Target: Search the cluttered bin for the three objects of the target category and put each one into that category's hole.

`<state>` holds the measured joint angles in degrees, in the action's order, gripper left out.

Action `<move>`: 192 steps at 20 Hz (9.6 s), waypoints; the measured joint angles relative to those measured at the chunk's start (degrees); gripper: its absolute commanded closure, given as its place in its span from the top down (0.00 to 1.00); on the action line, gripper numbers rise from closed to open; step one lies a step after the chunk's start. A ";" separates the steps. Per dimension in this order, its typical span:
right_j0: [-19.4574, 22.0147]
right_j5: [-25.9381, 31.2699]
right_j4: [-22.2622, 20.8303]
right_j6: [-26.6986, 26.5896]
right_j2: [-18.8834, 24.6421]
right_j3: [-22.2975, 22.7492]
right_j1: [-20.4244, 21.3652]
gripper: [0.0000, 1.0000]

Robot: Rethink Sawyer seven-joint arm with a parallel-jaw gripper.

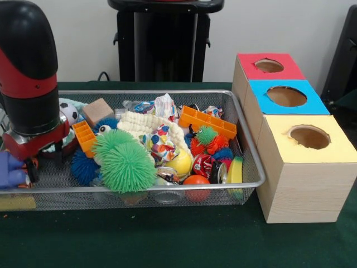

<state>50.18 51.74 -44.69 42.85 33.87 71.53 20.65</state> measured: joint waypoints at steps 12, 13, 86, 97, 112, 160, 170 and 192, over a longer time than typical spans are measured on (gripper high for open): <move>-1.00 4.39 3.17 0.00 -0.01 -4.58 4.97 1.00; -1.00 4.54 3.40 0.00 0.00 -5.01 5.27 1.00; -5.81 -8.52 7.53 0.05 -10.17 8.66 8.85 1.00; -5.16 -11.94 7.53 0.05 -10.31 8.60 4.29 1.00; -4.47 -12.36 7.53 0.05 -10.31 5.64 1.49 1.00; -1.74 -9.59 8.44 0.06 -10.26 0.07 -2.95 1.00; -4.98 -13.35 6.57 0.06 -10.36 0.08 -3.18 1.00; -0.74 -15.29 7.18 0.06 -7.35 1.32 -3.69 0.00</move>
<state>49.44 36.44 -37.51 42.91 26.52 72.85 16.96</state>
